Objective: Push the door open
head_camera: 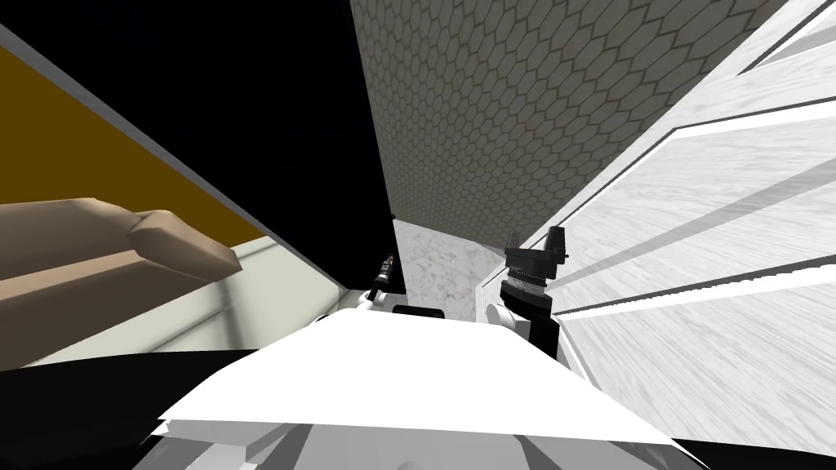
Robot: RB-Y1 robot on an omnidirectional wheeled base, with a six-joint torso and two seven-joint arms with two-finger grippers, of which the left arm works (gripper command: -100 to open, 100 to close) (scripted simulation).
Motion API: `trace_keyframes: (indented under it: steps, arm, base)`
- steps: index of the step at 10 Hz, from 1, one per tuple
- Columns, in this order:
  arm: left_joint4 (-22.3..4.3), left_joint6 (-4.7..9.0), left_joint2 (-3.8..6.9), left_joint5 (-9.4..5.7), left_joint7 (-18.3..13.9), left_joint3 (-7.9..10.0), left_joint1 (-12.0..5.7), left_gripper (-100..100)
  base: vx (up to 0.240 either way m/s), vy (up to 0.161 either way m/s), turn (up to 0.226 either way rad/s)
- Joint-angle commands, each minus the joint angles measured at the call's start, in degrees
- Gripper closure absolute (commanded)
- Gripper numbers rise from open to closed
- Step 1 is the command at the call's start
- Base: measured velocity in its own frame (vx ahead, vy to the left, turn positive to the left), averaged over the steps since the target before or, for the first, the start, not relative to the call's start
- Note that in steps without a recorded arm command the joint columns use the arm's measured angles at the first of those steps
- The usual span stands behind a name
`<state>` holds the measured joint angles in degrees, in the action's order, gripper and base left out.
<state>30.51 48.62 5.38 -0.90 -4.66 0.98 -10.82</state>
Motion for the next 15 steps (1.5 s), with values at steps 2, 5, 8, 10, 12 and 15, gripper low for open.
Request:
trace_keyframes:
  steps: [2, 5, 8, 10, 12, 15]
  arm:
    - [0.00, 0.18, 0.55, -0.80, 0.45, 1.34, -0.46, 100]
    - [-0.10, 0.08, 0.91, -1.65, 0.93, 2.73, -0.40, 100]
    - [-0.10, 0.08, 0.91, -1.65, 0.93, 2.73, -0.40, 100]
    - [-0.18, 0.00, 1.18, -2.30, 1.30, 3.79, -0.36, 100]
    - [-0.25, -0.07, 1.39, -2.82, 1.59, 4.63, -0.32, 100]
    - [-0.38, -0.20, 1.82, -3.93, 2.21, 6.43, -0.25, 100]
  base:
    - [0.182, -0.041, 0.036]
    - [0.180, -0.041, 0.026]
    - [0.069, -0.021, 0.016]
    - [0.042, -0.022, 0.003]
    - [0.156, -0.072, 0.079]
    - [0.214, -0.056, 0.047]
